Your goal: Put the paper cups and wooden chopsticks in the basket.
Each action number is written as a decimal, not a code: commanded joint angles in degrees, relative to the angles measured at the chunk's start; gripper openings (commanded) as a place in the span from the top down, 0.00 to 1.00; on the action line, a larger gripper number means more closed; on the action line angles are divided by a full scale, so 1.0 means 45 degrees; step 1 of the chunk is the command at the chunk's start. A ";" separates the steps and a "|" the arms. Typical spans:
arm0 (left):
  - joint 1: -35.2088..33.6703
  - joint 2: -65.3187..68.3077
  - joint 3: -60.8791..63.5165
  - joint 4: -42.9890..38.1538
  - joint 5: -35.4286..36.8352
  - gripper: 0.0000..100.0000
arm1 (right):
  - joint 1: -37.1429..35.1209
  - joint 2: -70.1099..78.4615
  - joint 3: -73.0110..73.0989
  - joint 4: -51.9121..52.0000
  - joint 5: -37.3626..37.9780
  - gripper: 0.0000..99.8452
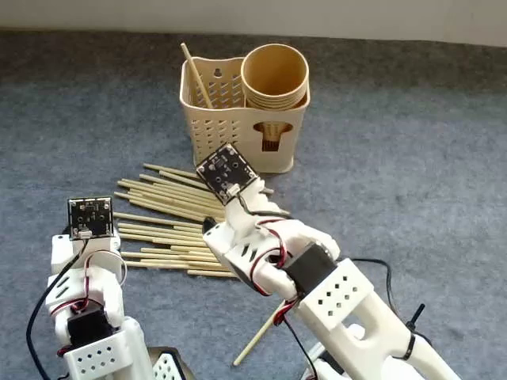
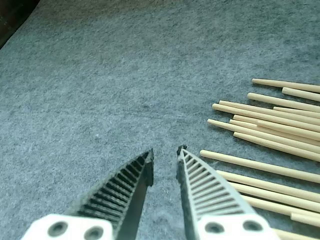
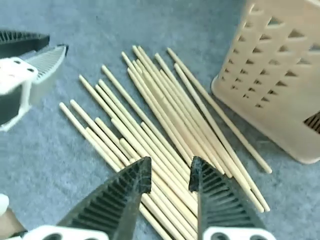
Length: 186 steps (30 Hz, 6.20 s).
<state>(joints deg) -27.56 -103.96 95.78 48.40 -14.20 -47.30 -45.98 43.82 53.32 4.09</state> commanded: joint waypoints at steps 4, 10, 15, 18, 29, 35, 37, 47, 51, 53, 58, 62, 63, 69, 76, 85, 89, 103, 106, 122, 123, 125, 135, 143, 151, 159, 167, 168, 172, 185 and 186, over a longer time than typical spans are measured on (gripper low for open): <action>0.0147 -0.0029 0.0127 -0.0313 0.0078 0.90 | -0.0186 -0.0322 0.0225 0.1592 0.1055 0.86; 0.0147 -0.0029 0.0127 -0.0313 0.0078 0.90 | -0.0947 0.1788 0.0576 0.1768 0.1895 0.86; 0.0147 -0.0029 0.0127 -0.0313 0.0078 0.90 | -0.0967 0.3878 0.0518 0.1709 0.1895 0.86; 0.0127 -0.0029 0.0127 -0.0313 0.0078 0.90 | -0.0987 0.4777 0.0498 0.1319 0.2188 0.86; -0.0127 -0.0029 0.0127 -0.0313 0.0078 0.90 | -0.0928 0.6711 0.0498 -0.0381 0.3126 0.86; -0.0068 -0.0029 0.0127 -0.0313 0.0078 0.90 | -0.0908 0.7629 0.0498 -0.1436 0.3126 0.86; -0.0068 -0.0029 0.0127 -0.0313 0.0078 0.90 | -0.0889 0.7805 0.0498 -0.1455 0.3126 0.86; -0.0068 -0.0029 0.0127 -0.0313 0.0078 0.90 | -0.0479 0.7961 0.0576 -0.1866 0.3126 0.92; -0.0068 -0.0029 0.0127 -0.0313 0.0078 0.90 | -0.0498 0.7961 0.0576 -0.1807 0.3126 0.92; -0.0068 -0.0029 0.0127 -0.0313 0.0078 0.90 | -0.0498 0.7961 0.0576 -0.1807 0.3145 0.92; -0.0068 -0.0029 0.0127 -0.0313 0.0078 0.90 | -0.0459 0.7883 0.0498 -0.1416 0.3145 0.93; -0.0068 -0.0029 0.0127 -0.0313 0.0078 0.90 | -0.0440 0.7824 0.0498 -0.0654 0.3145 0.99; -0.0068 -0.0029 0.0127 -0.0313 0.0078 0.90 | -0.0420 0.7824 0.0498 -0.0654 0.3145 0.99; -0.0068 -0.0029 0.0127 -0.0313 0.0078 0.90 | -0.0400 0.7531 0.0498 -0.0654 0.3126 0.99; -0.0068 -0.0029 0.0127 -0.0313 0.0078 0.90 | 0.0205 0.4679 0.0772 -0.0479 0.3126 0.99; -0.0068 -0.0029 0.0127 -0.0313 0.0078 0.90 | 0.0694 0.1299 0.1905 -0.0361 0.3028 0.99; -0.0068 -0.0029 0.0147 -0.0313 0.0078 0.90 | 0.0694 -0.0225 0.2452 -0.0342 0.3028 0.99; -0.0049 -0.0029 0.0147 -0.0313 0.0078 0.90 | 0.0694 -0.6476 0.3585 0.1123 0.1856 0.99; -0.0049 -0.0029 0.0147 -0.0313 0.0078 0.90 | 0.0694 -0.7785 0.3370 0.1065 0.1817 0.99; -0.0049 -0.0029 0.0147 -0.0313 0.0078 0.90 | 0.0694 -0.9602 0.3311 -0.3956 0.1778 0.99; -0.0049 -0.0029 0.0147 -0.0313 0.0078 0.90 | 0.0694 -0.9602 0.3311 -0.4366 0.1778 0.99; -0.0049 -0.0029 0.0147 -0.0313 0.0078 0.90 | 0.0694 -0.9582 0.3311 -0.5187 0.1836 0.99; -0.0049 -0.0029 0.0147 -0.0313 0.0078 0.90 | 0.0713 -0.8059 0.3311 -1.0872 0.1875 0.99; -0.0049 -0.0029 0.0147 -0.0313 0.0078 0.90 | 0.1788 -0.3976 0.2589 -1.5424 0.2735 0.99; -0.0049 -0.0029 0.0147 -0.0313 0.0078 0.90 | 0.2374 0.0225 -0.1084 -1.6186 0.2911 0.99; -0.0049 -0.0029 0.0147 -0.0313 0.0078 0.90 | 0.2921 0.4151 -0.4640 -1.6186 0.2911 0.99; -0.0049 -0.0029 0.0147 -0.0313 0.0078 0.90 | 0.2921 0.6300 -0.5382 -1.6166 0.2891 0.99; -0.0049 -0.0029 0.0147 -0.0313 0.0078 0.90 | 0.2921 0.6398 -0.5284 -1.6088 0.2891 0.99; -0.0049 -0.0029 0.0147 -0.0313 0.0078 0.90 | 0.2921 0.6437 -0.4308 -1.6088 0.2891 0.99; -0.0049 -0.0029 0.0147 -0.0313 0.0078 0.90 | 0.2940 0.6300 -0.2706 -1.6068 0.2872 0.91; -0.0049 -0.0029 0.0147 -0.0313 0.0078 0.90 | 0.2940 0.6300 -0.2706 -1.6049 0.2872 0.91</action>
<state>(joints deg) -27.56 -103.96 95.78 48.40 -14.20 -34.73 -16.44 32.13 -17.80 16.66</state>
